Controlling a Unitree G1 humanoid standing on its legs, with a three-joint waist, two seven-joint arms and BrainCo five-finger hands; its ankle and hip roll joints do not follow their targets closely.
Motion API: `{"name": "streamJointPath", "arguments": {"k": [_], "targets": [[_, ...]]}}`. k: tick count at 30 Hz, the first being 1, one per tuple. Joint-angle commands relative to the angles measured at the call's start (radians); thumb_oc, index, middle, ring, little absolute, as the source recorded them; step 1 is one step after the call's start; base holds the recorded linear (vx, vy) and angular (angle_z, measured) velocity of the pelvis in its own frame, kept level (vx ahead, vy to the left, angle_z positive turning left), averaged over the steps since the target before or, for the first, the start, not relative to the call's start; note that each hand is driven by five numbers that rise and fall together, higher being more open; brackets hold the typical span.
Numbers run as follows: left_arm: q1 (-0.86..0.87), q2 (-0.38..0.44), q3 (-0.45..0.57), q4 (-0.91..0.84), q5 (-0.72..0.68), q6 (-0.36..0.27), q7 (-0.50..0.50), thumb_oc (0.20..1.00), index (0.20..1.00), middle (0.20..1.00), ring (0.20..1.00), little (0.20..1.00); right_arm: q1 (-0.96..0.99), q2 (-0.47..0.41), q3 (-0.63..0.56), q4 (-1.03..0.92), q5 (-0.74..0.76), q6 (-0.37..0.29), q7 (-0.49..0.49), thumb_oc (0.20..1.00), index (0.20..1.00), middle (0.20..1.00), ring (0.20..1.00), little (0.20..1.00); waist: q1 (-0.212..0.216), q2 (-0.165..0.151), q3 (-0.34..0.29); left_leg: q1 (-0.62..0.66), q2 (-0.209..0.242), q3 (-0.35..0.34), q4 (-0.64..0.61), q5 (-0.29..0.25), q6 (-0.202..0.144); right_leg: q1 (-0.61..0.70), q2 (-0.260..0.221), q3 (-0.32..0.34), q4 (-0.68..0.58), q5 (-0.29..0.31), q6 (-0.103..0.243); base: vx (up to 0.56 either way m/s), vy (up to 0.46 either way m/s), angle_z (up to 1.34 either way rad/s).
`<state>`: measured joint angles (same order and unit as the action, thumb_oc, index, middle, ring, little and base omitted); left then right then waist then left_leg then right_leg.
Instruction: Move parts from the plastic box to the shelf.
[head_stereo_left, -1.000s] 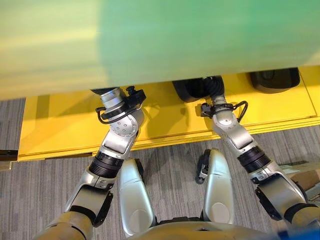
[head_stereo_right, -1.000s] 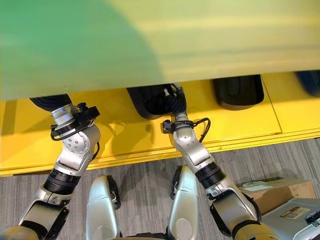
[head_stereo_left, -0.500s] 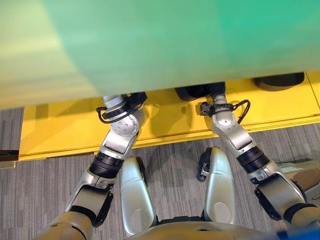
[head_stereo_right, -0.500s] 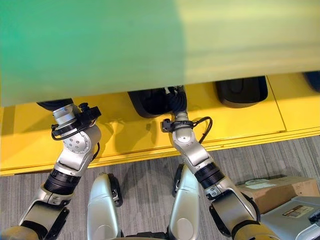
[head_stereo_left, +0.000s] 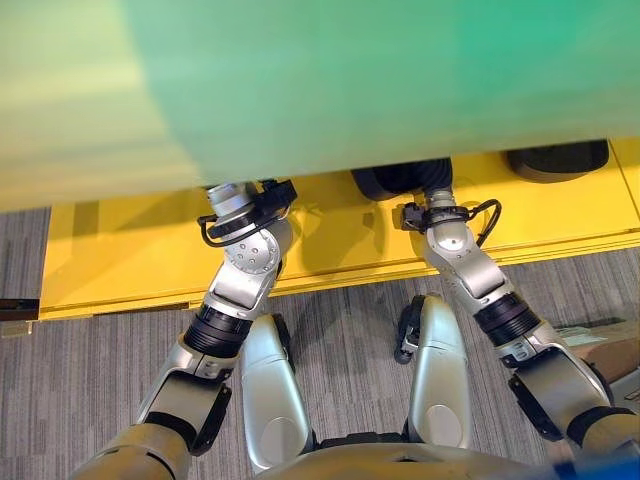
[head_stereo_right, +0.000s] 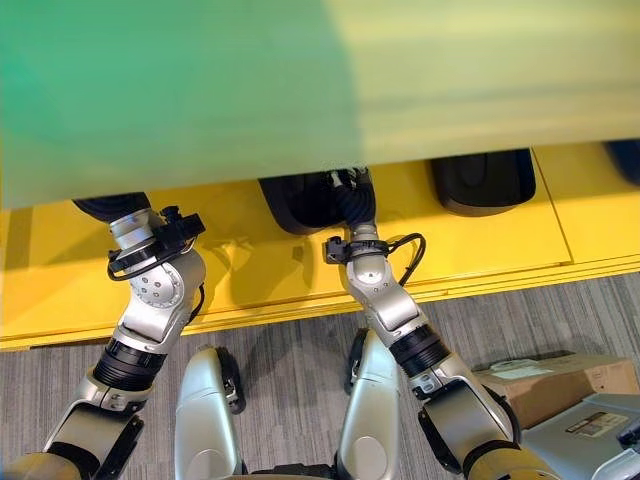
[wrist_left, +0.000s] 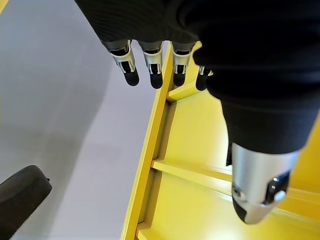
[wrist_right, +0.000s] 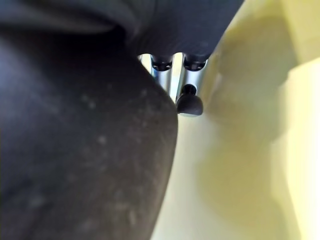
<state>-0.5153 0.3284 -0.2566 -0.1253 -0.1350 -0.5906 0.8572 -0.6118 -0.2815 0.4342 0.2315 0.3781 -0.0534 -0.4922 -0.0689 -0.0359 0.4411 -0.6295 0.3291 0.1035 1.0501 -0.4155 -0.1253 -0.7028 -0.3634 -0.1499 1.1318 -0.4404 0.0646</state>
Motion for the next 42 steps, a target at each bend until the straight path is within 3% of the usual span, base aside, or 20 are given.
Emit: {"name": "streamJointPath", "arguments": {"k": [1,3,4,5,16,26,38,42], "targets": [[0.018,-0.005,-0.020,-0.111,0.020,-0.010,-0.011,1.000,1.000,1.000,1.000,1.000,0.166,0.059,0.047,0.193,0.143,0.085,0.032,0.200,0.200,0.200,0.200,0.200,0.026,0.048,0.042,0.007,-0.074,0.112,-0.026,0.005,0.112,0.013,0.086,0.015,0.010,0.020,-0.057,0.00,0.000,0.00],[0.022,-0.007,-0.021,-0.108,0.018,-0.013,-0.014,1.000,1.000,1.000,1.000,1.000,0.172,0.061,0.047,0.204,0.154,0.096,0.043,0.564,0.564,0.564,0.564,0.564,0.027,0.049,0.042,0.010,-0.075,0.113,-0.033,0.008,0.112,0.018,0.084,0.015,0.004,0.023,-0.056,0.00,0.000,0.00],[0.023,-0.007,-0.021,-0.108,0.019,-0.014,-0.013,1.000,1.000,1.000,1.000,1.000,0.173,0.061,0.047,0.205,0.154,0.095,0.043,0.620,0.620,0.620,0.620,0.620,0.028,0.049,0.042,0.011,-0.076,0.112,-0.035,0.009,0.112,0.018,0.084,0.015,0.003,0.024,-0.056,0.00,0.000,0.00],[0.026,-0.007,-0.020,-0.106,0.019,-0.016,-0.015,1.000,1.000,1.000,1.000,1.000,0.177,0.062,0.047,0.210,0.150,0.090,0.041,1.000,1.000,1.000,1.000,1.000,0.028,0.049,0.042,0.012,-0.077,0.112,-0.039,0.011,0.112,0.019,0.084,0.016,0.000,0.026,-0.056,0.00,0.000,0.00],[0.080,-0.020,-0.025,-0.114,-0.077,-0.022,-0.141,1.000,1.000,1.000,1.000,1.000,0.256,0.052,0.052,0.196,0.178,0.050,0.117,1.000,1.000,1.000,1.000,1.000,0.033,0.045,0.034,0.084,-0.086,0.118,-0.185,0.075,0.113,0.081,0.086,0.011,-0.093,0.065,-0.044,0.00,0.000,0.00],[0.115,-0.021,-0.020,-0.134,-0.117,-0.019,-0.188,1.000,1.000,1.000,1.000,1.000,0.291,0.061,0.044,0.170,0.196,0.058,0.136,1.000,1.000,1.000,1.000,1.000,0.040,0.042,0.026,0.150,-0.099,0.124,-0.295,0.128,0.113,0.147,0.099,-0.002,-0.169,0.091,-0.040,0.02,0.000,0.02],[0.152,-0.023,-0.007,-0.147,-0.113,-0.008,-0.153,1.000,1.000,1.000,1.000,1.000,0.340,0.068,0.057,0.165,0.200,0.114,0.160,1.000,1.000,1.000,1.000,1.000,0.047,0.038,0.008,0.238,-0.109,0.140,-0.412,0.184,0.109,0.240,0.107,-0.030,-0.239,0.101,-0.043,0.01,-0.005,0.01],[0.177,-0.031,0.010,-0.142,-0.088,0.037,-0.088,1.000,1.000,1.000,1.000,1.000,0.366,0.067,0.058,0.171,0.211,0.133,0.179,1.000,1.000,1.000,1.000,1.000,0.052,0.035,-0.005,0.279,-0.112,0.142,-0.450,0.200,0.105,0.285,0.106,-0.045,-0.264,0.102,-0.043,0.05,-0.035,0.03]]}}
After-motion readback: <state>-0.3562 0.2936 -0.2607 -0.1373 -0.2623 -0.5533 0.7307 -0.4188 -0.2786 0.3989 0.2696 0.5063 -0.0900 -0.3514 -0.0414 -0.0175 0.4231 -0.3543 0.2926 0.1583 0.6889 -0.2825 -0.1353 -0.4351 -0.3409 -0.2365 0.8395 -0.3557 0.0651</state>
